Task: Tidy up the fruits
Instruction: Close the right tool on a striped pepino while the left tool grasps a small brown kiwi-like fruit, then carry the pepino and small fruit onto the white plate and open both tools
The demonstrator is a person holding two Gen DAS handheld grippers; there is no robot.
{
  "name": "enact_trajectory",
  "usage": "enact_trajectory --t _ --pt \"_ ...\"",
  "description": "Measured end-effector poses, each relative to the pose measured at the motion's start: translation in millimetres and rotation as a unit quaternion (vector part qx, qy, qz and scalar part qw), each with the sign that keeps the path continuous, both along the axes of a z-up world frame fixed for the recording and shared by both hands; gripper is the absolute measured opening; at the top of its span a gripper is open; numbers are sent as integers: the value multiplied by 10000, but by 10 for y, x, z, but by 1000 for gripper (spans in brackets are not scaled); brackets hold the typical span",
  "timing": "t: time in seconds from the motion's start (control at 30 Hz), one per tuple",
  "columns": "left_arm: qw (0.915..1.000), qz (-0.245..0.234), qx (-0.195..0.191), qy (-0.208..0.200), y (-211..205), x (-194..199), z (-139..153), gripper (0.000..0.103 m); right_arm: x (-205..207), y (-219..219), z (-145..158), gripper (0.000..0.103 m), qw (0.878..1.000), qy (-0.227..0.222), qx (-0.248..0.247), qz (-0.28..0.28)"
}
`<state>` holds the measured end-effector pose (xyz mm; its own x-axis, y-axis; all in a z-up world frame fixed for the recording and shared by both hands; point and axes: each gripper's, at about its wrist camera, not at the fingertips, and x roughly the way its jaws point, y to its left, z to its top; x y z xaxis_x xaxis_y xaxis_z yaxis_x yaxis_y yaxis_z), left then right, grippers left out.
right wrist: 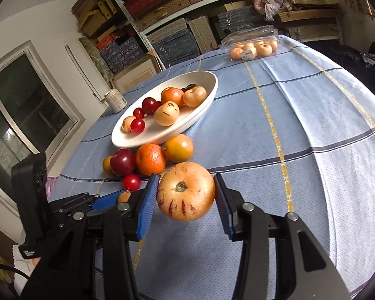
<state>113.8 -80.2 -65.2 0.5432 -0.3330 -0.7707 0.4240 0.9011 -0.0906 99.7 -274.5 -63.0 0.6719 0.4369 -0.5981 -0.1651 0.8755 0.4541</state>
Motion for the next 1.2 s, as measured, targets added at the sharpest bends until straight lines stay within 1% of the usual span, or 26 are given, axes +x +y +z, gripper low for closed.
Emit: enact_trajectory --t 0.2,0.27,0.43,0.53,0.63,0.7,0.73,0.8,0.83,0.9,0.97,1.0,1.07,1.1,1.13,1.2 --pt "9999 -16 140 -67 -48 -9 -18 34 -26 62 4 44 10000 -16 -58 70" --pt "9999 15 125 -67 -32 -5 -21 30 -21 62 -4 44 10000 -2 -78 54" --pt "9998 149 -126 -28 106 -14 7 29 31 95 -56 44 9998 79 -187 36" --pt "9992 327 -200 -114 199 -14 47 29 46 111 -78 44 9997 97 -243 32" --pt "9980 530 -118 -317 269 -29 121 29 42 111 -75 44 9996 66 -268 14" --pt "9964 677 -58 -505 322 -13 259 29 52 104 -29 44 9997 32 -242 -12" --pt "9958 714 -50 -578 346 2 344 29 66 108 15 44 9996 2 -264 -15" --pt "9933 798 -18 -835 400 59 624 29 110 136 291 44 9988 -283 -404 8" --pt "9909 864 14 -1031 422 113 822 29 123 140 424 44 9981 -425 -450 -2" --pt "9871 957 31 -1284 433 213 1082 29 195 163 837 44 9949 -861 -516 -42" --pt "9818 1122 63 -1530 424 351 1314 29 297 202 1195 44 9906 -1255 -531 -101" --pt "9804 1168 77 -1582 410 418 1379 29 362 228 1323 44 9886 -1394 -548 -137" --pt "9787 1266 52 -1617 369 571 1422 29 536 303 1469 44 9867 -1541 -496 -170" --pt "9786 1317 19 -1582 352 642 1397 29 619 334 1476 44 9868 -1543 -456 -170" --pt "9793 1348 -41 -1509 343 720 1347 29 703 366 1450 44 9873 -1517 -430 -179" --pt "9816 1409 -140 -1284 316 893 1161 29 905 461 1260 44 9898 -1334 -451 -203"
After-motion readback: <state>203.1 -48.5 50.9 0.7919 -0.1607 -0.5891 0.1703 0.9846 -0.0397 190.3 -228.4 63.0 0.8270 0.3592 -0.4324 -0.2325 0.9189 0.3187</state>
